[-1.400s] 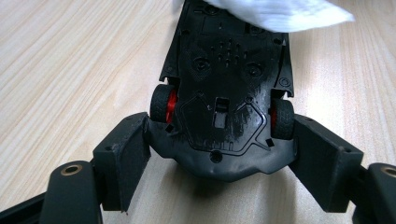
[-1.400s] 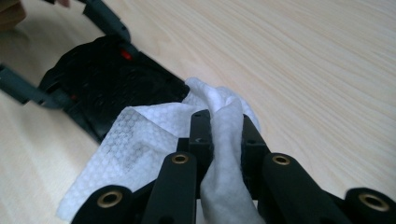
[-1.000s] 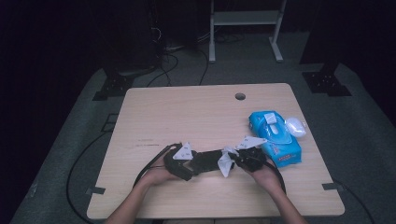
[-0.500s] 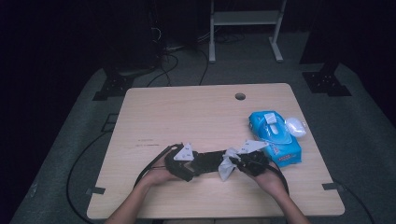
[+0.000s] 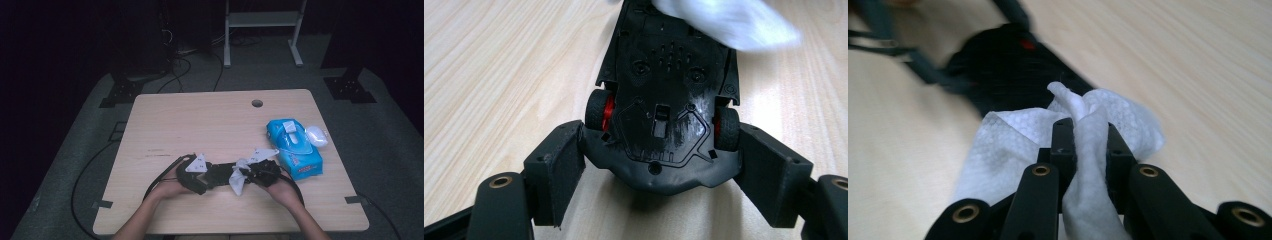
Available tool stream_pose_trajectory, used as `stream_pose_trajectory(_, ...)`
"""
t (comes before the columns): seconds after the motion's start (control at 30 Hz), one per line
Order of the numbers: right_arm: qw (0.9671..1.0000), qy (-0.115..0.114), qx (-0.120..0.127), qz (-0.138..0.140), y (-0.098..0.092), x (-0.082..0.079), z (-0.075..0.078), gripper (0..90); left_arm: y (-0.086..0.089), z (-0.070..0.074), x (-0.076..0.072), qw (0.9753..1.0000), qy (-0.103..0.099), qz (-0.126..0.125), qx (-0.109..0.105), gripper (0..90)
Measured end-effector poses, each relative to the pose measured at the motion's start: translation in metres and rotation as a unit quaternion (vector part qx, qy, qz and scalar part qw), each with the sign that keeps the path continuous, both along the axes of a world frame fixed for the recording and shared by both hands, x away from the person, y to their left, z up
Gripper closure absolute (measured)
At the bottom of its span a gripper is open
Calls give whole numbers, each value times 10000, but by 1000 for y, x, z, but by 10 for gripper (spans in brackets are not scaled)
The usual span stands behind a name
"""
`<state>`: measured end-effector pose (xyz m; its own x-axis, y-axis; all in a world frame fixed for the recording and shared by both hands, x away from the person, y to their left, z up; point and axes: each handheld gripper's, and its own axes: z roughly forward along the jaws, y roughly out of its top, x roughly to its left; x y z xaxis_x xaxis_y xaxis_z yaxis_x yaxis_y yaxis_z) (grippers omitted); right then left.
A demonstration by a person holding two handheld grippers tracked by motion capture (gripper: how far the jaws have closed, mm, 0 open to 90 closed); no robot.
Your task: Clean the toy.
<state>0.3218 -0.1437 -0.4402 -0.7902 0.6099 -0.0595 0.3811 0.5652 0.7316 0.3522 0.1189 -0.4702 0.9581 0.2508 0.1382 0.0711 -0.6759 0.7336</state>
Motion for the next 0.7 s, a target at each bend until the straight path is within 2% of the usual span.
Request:
stream_pose_trajectory(0.07,9999,-1,-33,120,6,-4,-2,799,-1,0,0,10000,2,1,7,242)
stream_pose_trajectory(0.2,9996,-26,51,263,24,-5,-5,799,-2,0,0,10000,9,2,8,242)
stream_pose_trajectory(0.33,9983,91,156,560,48,-1,-6,799,-5,0,-1,10000,-3,-26,-12,242)
stream_pose_trajectory(0.4,9971,176,147,725,64,1,-6,799,-5,0,-1,10000,-24,-40,71,242)
stream_pose_trajectory(0.47,9962,212,126,831,74,4,-5,799,-5,0,-2,10000,-15,-45,34,242)
stream_pose_trajectory(0.57,9958,175,85,892,87,9,-5,799,-5,0,-2,10000,-22,-38,53,242)
stream_pose_trajectory(0.7,9971,129,60,741,85,15,-4,799,-4,0,-2,10000,-13,-45,80,242)
